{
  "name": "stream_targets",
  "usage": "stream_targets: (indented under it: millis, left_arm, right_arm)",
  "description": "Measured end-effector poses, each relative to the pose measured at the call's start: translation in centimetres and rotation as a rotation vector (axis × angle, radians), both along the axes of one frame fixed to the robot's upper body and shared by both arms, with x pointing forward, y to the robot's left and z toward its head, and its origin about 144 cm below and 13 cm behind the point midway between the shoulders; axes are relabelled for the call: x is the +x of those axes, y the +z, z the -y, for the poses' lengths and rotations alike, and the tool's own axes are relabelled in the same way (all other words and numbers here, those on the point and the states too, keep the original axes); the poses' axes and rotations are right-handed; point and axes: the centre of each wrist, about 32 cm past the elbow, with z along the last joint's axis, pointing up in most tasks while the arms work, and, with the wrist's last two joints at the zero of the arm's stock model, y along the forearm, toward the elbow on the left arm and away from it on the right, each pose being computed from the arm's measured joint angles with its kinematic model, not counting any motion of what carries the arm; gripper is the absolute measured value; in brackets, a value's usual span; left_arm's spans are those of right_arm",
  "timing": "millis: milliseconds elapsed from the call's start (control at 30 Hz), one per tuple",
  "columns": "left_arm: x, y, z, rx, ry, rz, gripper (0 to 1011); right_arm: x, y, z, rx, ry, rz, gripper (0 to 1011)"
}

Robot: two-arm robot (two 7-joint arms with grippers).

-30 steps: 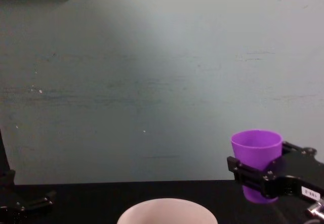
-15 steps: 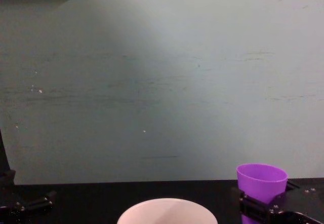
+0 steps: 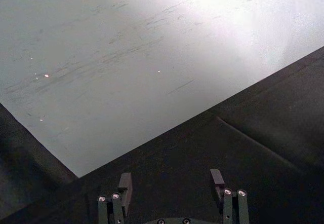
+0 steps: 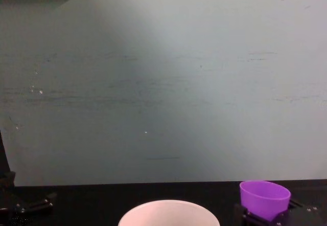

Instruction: Pick up the cup and pour the mung beans from the cup into the bowl.

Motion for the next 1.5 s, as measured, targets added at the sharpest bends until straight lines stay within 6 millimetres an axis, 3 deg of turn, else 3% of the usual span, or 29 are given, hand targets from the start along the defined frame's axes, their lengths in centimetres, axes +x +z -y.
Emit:
stream_targets:
  millis: [1200,1500]
  left_arm:
    - [0.0,0.0,0.0,0.0,0.0,0.0,1000]
    - [0.0,0.0,0.0,0.0,0.0,0.0,1000]
  right_arm:
    - [0.4,-1.5,0.2,-0.013,0.008,-0.001,735]
    - [0.3,-1.6,0.2,-0.009,0.003,-0.004,932]
